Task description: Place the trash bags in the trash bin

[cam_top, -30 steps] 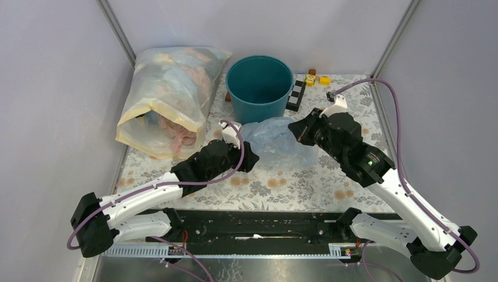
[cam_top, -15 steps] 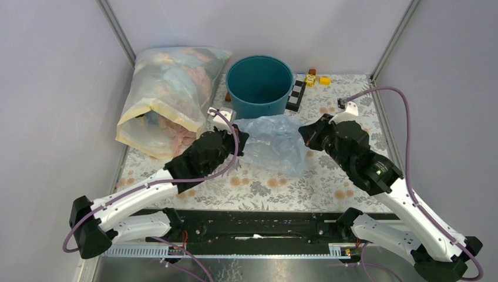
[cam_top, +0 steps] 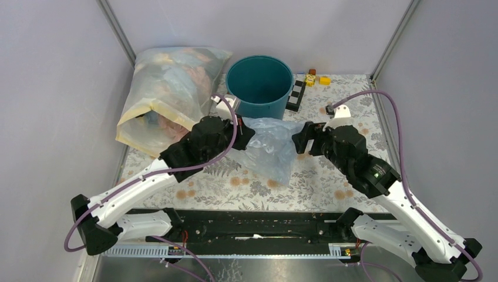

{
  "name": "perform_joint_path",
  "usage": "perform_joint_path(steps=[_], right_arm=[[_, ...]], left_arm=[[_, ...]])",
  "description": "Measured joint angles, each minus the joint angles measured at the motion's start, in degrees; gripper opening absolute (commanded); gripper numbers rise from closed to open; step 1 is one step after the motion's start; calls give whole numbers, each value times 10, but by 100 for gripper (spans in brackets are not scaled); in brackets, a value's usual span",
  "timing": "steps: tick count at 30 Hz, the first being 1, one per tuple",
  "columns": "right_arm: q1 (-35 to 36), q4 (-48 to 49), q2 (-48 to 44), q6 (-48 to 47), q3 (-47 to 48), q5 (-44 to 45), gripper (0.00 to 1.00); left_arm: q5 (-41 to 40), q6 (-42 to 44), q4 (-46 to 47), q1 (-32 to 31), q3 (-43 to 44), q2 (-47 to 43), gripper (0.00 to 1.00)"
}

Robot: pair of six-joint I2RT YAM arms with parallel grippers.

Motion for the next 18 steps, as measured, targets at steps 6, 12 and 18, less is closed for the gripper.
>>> perform_joint_path(steps=[6,12,18], right_arm=[[0,21,-41,-40,-64,-40,100],[0,57,-113,-50,-144,-82,100],[0,89,-132,-42,-205,-113,100]], left_arm=[[27,-27,-47,17,26,14,0],[74,-54,-58,76,27,12,0],[120,-70,-43,134,-4,6,0]])
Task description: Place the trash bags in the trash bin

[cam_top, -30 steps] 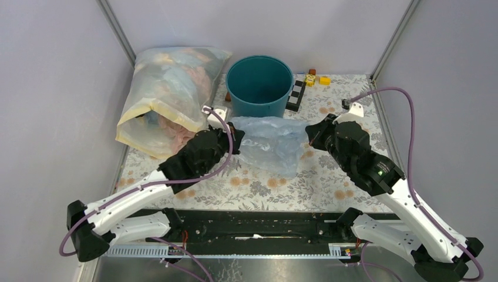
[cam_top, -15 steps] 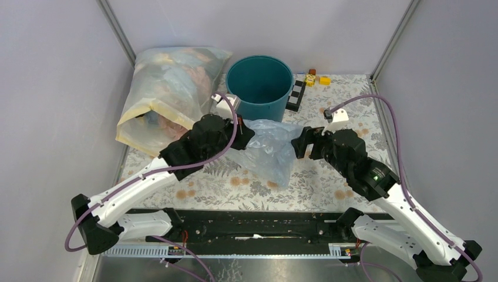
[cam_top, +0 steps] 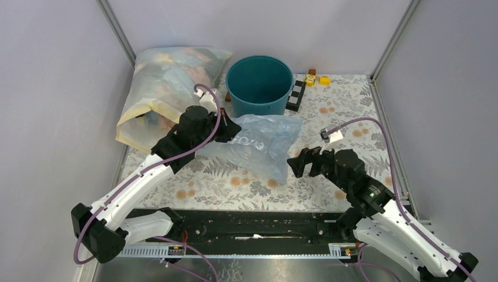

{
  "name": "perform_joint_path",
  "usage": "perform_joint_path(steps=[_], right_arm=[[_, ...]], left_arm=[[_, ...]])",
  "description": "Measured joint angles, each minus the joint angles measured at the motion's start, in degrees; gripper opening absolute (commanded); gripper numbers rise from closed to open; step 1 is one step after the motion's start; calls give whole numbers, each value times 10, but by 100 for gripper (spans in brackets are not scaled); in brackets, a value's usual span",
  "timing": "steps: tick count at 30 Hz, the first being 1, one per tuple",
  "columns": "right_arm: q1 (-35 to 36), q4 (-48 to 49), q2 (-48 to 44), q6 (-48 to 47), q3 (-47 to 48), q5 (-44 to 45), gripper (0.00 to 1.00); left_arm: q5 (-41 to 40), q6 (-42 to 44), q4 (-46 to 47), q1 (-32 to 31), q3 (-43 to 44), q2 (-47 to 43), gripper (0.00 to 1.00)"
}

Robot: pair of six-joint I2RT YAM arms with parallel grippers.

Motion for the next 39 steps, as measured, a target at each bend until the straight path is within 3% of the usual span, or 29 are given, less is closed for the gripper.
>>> perform_joint_path(steps=[5,14,26,39], right_arm=[[0,50,5,23,-78,-20,99],[0,161,26,89,-191,15,89],[-13,248,195,129,-174,39,63],[-65,358,277,160,-159,-32,58]], left_arm=[[42,-12,9,38,-36,-4,0],[86,-20,21,66,-41,-28,0],[103,-20,28,75,-48,-43,0],[109,-20,28,83,-60,-44,0]])
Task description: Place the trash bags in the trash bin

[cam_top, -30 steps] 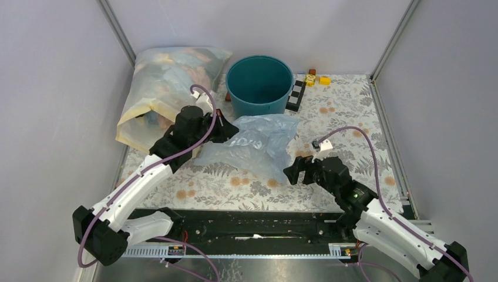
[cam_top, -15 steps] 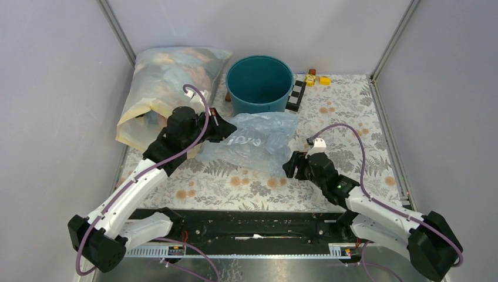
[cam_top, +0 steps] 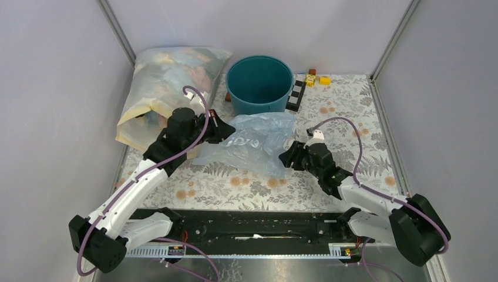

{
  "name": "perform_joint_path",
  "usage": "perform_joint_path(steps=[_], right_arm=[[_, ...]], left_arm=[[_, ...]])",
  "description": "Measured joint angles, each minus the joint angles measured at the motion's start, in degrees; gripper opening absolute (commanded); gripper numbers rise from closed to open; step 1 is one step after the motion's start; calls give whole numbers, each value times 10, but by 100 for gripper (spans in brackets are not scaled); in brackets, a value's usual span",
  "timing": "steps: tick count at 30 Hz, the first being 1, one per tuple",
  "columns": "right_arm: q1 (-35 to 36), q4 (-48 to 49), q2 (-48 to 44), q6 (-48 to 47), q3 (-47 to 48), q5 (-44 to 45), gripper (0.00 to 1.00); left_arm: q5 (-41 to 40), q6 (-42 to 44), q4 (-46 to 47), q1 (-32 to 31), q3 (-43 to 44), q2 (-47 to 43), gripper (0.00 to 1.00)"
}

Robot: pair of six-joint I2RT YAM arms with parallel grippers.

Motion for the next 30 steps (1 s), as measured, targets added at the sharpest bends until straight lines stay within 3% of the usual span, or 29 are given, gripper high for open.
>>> perform_joint_path(steps=[2,3,6,8,14,25,30], right_arm=[[-6,17,26,5,5,-14,54],[-8,27,39,9,7,-18,47],[-15,45,70,15,8,-31,14],[-21,47,79,23,8,-34,0],[-50,0,46,33,8,-3,0],[-80,-195,-70,5,69,84,0],[-81,-252,-110,-10,82,99,1]], left_arm=[[1,0,0,1,0,0,0],[2,0,0,2,0,0,0],[5,0,0,4,0,-2,0],[6,0,-1,7,0,-5,0],[-4,16,-53,32,24,-21,0],[-88,83,-163,89,204,-28,0],[-98,94,-178,91,226,-29,0]])
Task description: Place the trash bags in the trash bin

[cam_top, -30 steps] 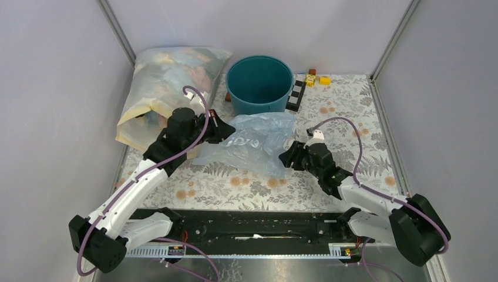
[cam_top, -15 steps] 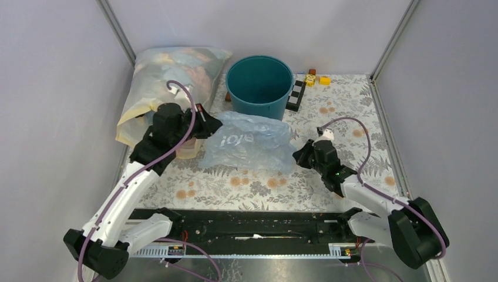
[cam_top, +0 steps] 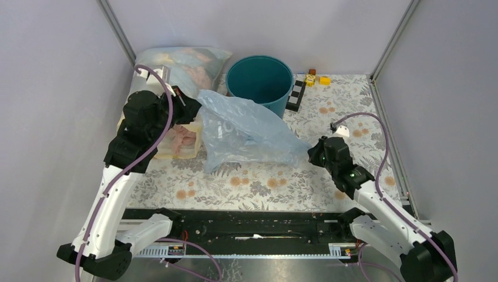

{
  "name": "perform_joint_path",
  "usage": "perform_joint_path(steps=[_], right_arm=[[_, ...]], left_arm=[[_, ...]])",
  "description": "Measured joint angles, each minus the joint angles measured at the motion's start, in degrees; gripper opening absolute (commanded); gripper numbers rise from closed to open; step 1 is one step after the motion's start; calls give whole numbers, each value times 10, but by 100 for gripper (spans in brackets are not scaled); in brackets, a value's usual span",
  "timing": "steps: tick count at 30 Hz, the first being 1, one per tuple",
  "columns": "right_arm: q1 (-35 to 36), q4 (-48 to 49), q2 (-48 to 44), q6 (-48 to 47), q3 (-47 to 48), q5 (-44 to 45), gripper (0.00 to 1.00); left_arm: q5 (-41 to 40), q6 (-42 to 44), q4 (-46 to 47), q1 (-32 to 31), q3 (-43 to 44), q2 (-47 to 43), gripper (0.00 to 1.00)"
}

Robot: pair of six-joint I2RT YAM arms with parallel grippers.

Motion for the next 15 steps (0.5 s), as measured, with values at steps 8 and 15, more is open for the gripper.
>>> perform_joint_path(steps=[8,15], right_arm=[[-2,-102,-67,-54,87,-71,80],[-2,-117,-89,-113,126,-202,87]], left_arm=[[100,-25,29,1,-43,6,0],[158,-61,53,1,-94,37,0]])
